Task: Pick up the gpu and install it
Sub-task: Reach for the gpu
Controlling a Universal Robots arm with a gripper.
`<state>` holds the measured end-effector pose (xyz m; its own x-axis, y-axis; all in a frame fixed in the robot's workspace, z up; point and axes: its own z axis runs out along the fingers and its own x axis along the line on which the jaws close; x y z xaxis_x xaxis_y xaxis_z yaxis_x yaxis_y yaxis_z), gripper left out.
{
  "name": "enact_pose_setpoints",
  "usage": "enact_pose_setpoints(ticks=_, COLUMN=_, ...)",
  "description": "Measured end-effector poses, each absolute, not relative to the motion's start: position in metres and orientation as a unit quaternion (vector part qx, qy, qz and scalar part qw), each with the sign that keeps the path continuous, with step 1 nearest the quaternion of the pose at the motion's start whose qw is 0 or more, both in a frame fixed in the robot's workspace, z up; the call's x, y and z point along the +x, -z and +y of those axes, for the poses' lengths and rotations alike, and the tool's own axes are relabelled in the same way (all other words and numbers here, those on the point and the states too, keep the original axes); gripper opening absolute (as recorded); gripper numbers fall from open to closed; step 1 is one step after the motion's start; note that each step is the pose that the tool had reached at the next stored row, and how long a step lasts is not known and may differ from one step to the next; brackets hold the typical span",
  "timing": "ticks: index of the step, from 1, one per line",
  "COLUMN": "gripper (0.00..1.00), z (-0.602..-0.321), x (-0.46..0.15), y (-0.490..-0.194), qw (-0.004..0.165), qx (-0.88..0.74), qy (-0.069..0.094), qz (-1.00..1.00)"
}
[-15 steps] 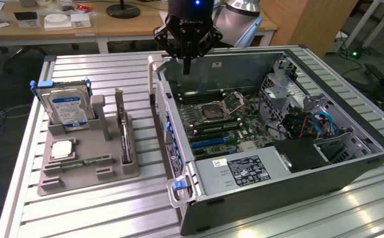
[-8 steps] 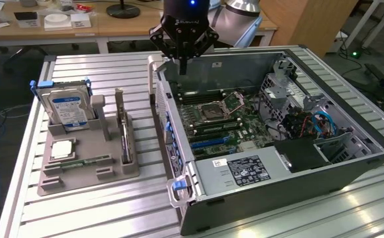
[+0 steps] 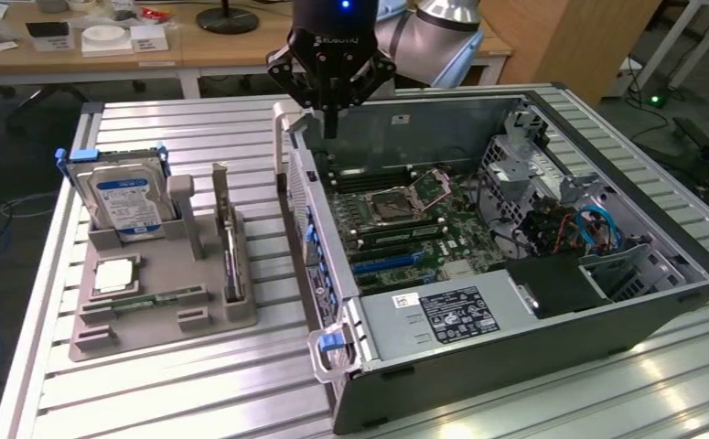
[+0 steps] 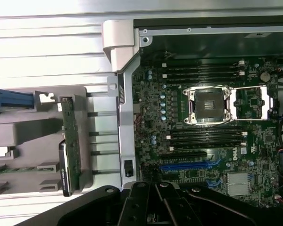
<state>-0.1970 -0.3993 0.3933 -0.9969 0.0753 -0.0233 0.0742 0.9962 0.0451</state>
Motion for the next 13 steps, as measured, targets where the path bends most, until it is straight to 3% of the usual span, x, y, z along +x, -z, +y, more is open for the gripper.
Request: enact_pose_setpoints(ticks=13, gripper=0.11, z=-0.400, x=-0.210, y=-0.393, qw=0.012, qx=0.037, qy=-0.022, qz=0.999)
